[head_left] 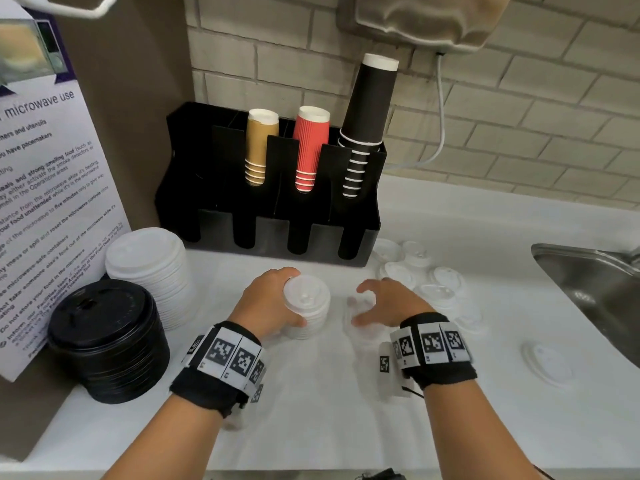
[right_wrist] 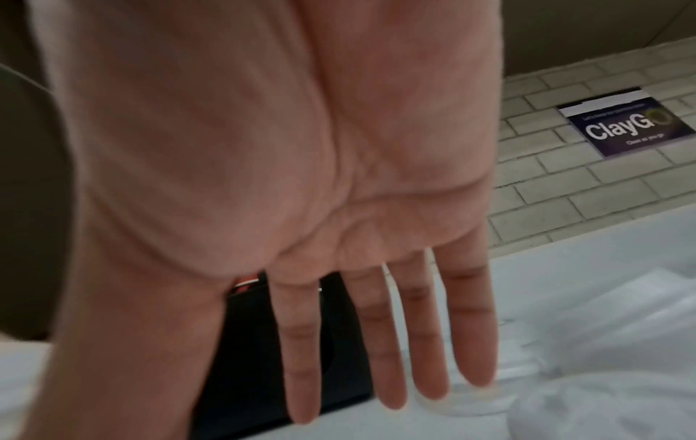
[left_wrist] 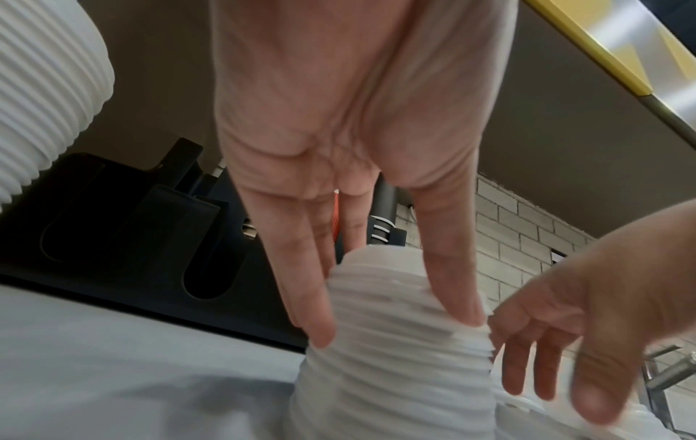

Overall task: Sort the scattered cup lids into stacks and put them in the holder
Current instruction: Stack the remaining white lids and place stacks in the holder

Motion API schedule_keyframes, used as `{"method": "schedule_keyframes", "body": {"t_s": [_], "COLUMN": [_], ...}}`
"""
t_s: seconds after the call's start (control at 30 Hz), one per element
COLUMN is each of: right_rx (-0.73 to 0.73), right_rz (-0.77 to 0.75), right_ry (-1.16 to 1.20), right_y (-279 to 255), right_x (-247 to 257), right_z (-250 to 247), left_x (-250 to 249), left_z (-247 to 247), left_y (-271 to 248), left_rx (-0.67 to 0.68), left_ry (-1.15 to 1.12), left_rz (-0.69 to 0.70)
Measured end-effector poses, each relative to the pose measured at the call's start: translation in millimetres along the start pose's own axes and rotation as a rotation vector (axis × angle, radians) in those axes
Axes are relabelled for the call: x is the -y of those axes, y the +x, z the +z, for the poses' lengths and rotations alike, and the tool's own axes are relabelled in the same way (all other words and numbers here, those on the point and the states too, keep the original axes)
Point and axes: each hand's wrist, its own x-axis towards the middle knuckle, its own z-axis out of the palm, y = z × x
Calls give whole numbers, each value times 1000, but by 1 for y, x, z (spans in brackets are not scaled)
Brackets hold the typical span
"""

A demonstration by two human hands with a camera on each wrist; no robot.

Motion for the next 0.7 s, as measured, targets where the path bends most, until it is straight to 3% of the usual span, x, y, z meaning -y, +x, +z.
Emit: {"method": "schedule_keyframes", "body": {"t_s": [0.1, 0.3, 0.4, 0.5, 0.57, 0.7], "right_rx": [104, 157, 55, -122, -152, -195], "right_rz": [-6, -48, -81, -273, -396, -460], "right_ry": [-64, -158, -81, 243, 426, 370], "right_y": [1, 10, 7, -1, -9, -13], "right_x": [-2, 1, 0, 9, 23, 47], "right_z": [2, -1, -8, -16, -15, 1], "left_x": [0, 0, 1, 2, 1, -2], "left_z": [0, 1, 2, 1, 1, -1], "left_y": [1, 3, 2, 2, 1, -1], "left_rx": [7, 4, -3, -12, -14, -24], "left_ry": [3, 19, 14, 8, 2, -12], "left_rz": [-6, -9, -18, -25, -19, -1]}}
